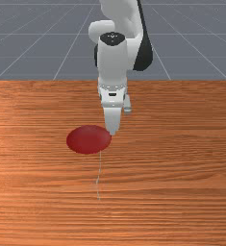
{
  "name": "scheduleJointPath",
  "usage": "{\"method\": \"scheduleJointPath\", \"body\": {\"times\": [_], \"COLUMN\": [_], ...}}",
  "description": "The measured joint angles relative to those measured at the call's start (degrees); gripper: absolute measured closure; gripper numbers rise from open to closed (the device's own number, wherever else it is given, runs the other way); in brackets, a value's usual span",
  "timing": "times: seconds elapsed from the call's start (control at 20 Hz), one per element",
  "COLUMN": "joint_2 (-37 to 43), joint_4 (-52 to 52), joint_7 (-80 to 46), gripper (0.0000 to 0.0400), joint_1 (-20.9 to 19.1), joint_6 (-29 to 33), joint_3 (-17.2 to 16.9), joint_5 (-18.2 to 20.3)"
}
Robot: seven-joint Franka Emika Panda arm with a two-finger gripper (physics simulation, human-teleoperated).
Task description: Put the fork on the plate
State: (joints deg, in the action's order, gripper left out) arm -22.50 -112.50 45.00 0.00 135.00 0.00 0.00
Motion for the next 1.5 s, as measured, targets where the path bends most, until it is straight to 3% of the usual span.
{"method": "scheduleJointPath", "body": {"times": [0.05,0.1,0.15,0.2,0.3,0.35,0.4,0.5,0.55,0.6,0.7,0.75,0.85,1.1,1.3,1.5], "joint_2": [0.0,0.0,0.2,0.4,0.5,6.4,10.8,13.8,13.7,13.2,12.6,12.3,11.4,0.8,-11.5,-22.6], "joint_4": [0.0,0.0,-0.2,-0.3,-0.4,-8.1,-12.1,-13.9,-13.5,-12.8,-12.1,-11.8,-11.5,-3.2,10.2,19.6], "joint_7": [0.0,0.0,-1.1,-1.8,-2.4,-11.6,-20.8,-39.6,-49.0,-57.9,-65.9,-67.5,-70.1,-77.7,-79.8,-82.8], "gripper": [0.0151,0.0242,0.0147,0.0089,0.0033,0.0176,0.0263,0.0349,0.025,0.019,0.0132,0.008,0.003,0.0002,0.0,0.0], "joint_1": [0.0,0.0,0.1,0.1,0.1,0.9,0.8,0.5,0.5,0.5,0.2,0.0,0.0,-0.1,-0.2,2.5], "joint_6": [0.0,0.0,-0.3,-0.5,-0.7,-2.5,-5.2,-10.7,-13.1,-15.3,-17.6,-18.3,-18.5,-6.6,-4.7,-3.6], "joint_3": [0.0,0.0,-0.2,-0.3,-0.5,-2.4,-4.2,-6.6,-7.5,-8.2,-9.0,-9.1,-9.3,-9.3,-8.8,-8.0], "joint_5": [0.0,0.0,0.2,0.3,0.5,-0.3,-0.3,1.5,3.2,5.3,8.2,8.9,9.9,15.6,15.8,14.4]}}
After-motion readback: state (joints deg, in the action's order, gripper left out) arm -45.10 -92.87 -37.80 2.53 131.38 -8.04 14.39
